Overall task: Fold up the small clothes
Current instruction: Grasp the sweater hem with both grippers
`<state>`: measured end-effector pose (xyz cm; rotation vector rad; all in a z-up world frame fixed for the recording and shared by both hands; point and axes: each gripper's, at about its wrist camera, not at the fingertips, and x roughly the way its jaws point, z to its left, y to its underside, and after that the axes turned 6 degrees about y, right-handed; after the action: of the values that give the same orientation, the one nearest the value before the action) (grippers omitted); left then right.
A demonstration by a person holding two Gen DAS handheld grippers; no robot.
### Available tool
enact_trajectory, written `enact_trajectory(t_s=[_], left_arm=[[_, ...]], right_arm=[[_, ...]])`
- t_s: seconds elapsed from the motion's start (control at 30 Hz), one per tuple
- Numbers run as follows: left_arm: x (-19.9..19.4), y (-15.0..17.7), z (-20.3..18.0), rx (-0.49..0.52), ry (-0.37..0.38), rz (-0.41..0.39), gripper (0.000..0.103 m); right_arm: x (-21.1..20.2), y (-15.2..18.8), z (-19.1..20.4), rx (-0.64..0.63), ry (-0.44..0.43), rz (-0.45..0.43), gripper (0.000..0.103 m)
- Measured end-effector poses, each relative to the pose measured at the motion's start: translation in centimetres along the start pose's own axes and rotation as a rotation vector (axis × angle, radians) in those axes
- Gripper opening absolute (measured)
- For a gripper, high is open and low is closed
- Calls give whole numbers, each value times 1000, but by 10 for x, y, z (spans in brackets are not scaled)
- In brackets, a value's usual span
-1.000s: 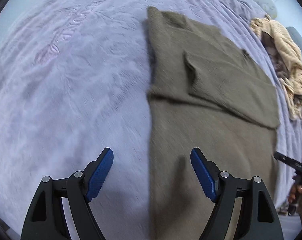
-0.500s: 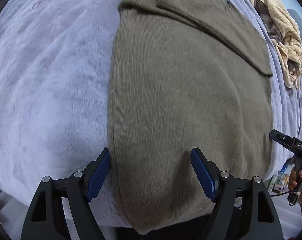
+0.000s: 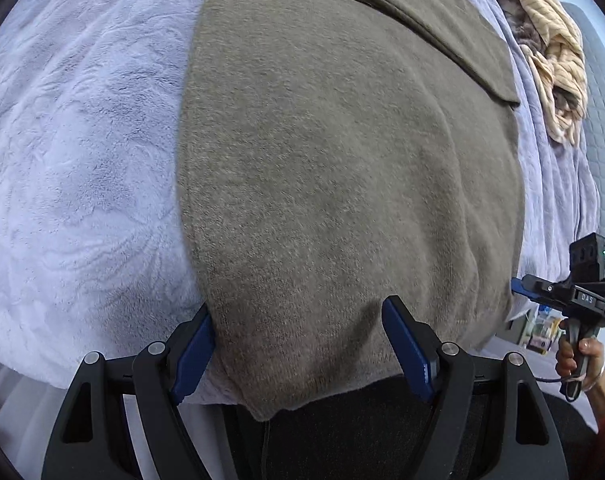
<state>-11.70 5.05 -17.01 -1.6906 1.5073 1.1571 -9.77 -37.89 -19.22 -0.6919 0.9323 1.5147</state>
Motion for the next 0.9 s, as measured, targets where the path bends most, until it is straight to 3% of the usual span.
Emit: enact_trajectory(t_s=[0.13, 0.4, 0.6, 0.77, 0.9], left_arm=[[-1, 0, -2, -5, 5, -2, 80], [-3, 14, 2, 4, 6, 14, 80], [13, 37, 13, 12, 16, 88, 80], [22, 41, 8, 51, 52, 127, 80], [14, 44, 20, 18, 96, 116, 80]], right_arm=[[10, 8, -3, 28, -55, 51, 57], [18, 13, -2, 11, -85, 69, 58], [22, 13, 5, -36, -100, 60, 58], [31, 19, 3, -40, -136, 99, 58], [29, 26, 1, -42, -138, 109, 58]])
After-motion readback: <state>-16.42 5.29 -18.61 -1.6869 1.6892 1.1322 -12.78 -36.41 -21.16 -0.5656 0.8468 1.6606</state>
